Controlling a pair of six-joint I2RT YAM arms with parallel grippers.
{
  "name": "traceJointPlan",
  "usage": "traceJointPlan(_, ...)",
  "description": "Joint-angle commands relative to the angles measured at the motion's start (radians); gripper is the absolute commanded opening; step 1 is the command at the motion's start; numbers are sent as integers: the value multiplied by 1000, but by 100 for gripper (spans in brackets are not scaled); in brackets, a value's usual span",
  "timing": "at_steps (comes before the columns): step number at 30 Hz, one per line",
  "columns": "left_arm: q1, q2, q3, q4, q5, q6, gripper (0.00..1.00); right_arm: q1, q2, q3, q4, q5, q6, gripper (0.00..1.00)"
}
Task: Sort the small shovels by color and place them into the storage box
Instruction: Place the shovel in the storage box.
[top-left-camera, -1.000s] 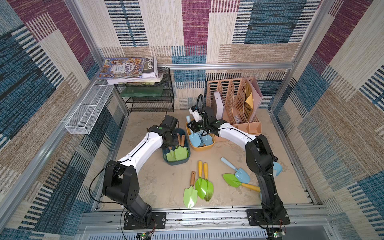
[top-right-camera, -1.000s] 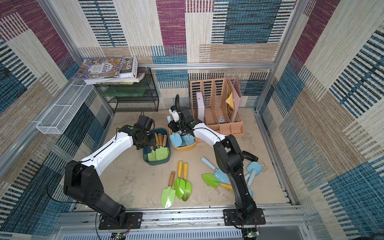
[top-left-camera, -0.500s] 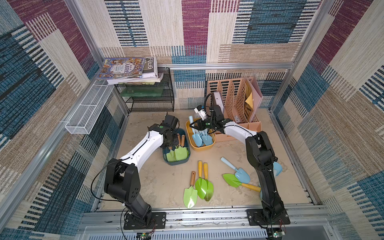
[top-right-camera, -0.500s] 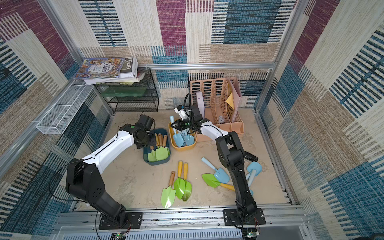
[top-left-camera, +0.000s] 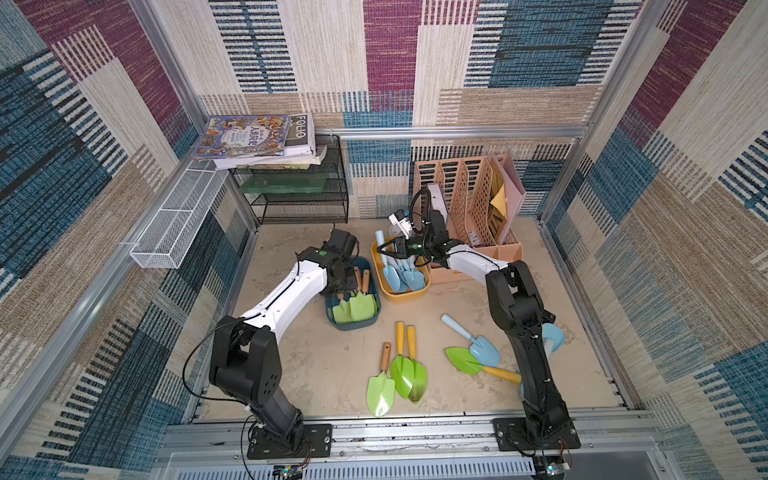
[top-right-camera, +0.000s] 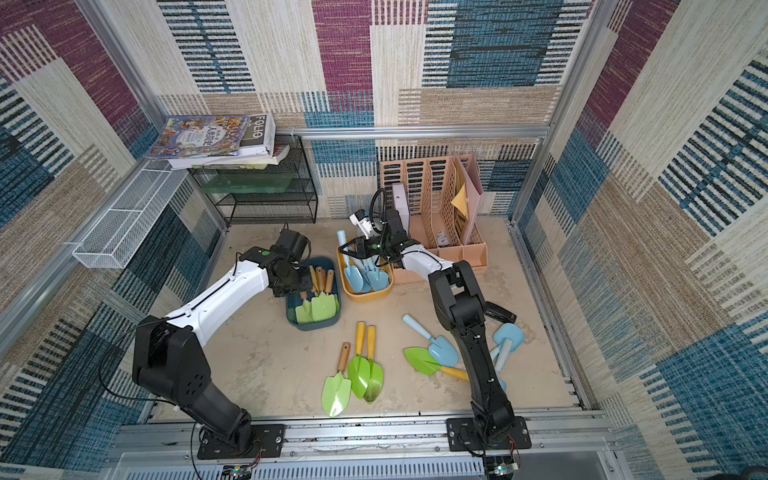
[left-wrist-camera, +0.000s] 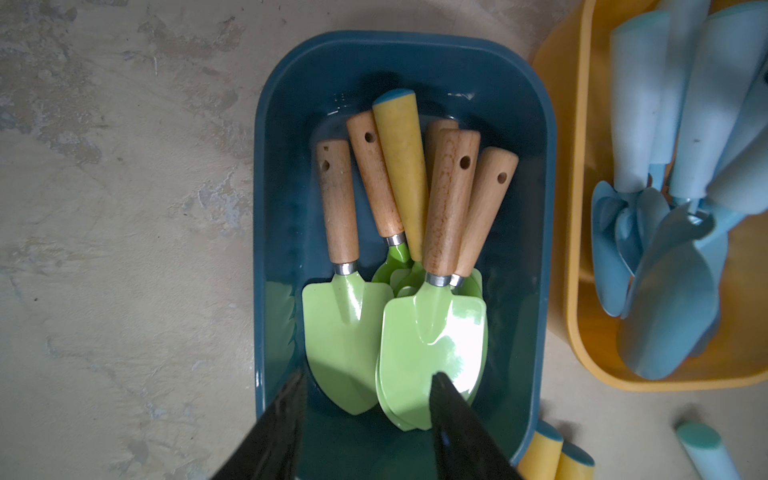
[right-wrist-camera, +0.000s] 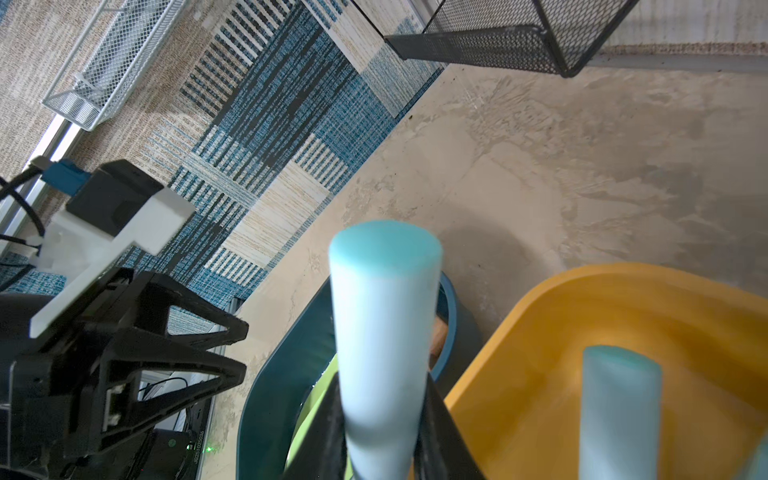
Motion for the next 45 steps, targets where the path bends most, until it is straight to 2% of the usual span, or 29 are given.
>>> traceJointPlan(1, 0, 7, 4, -25, -13, -8, 50, 5, 22, 16, 89, -39, 55, 18)
traceJointPlan(15, 1, 32, 27, -50, -10, 6, 50, 12, 83, 19, 240, -62, 183, 17)
traceJointPlan(22, 0, 51, 45, -56, -9, 15, 50, 13, 100, 27, 260, -68, 191, 17)
traceJointPlan(29, -3, 67, 64, -60, -7, 16, 50, 13, 110, 45, 144, -38, 81, 18)
traceJointPlan(40, -10, 111, 105, -70, 5, 19, 50, 7, 139, 69, 50, -5, 4, 18)
traceJointPlan(42, -12, 113, 108, -70, 2, 19, 50, 6, 137, 74, 18, 19, -20, 22)
traceJointPlan(45, -12, 112, 108, -70, 0, 20, 50, 5, 132, 99, -44, 65, -50, 39)
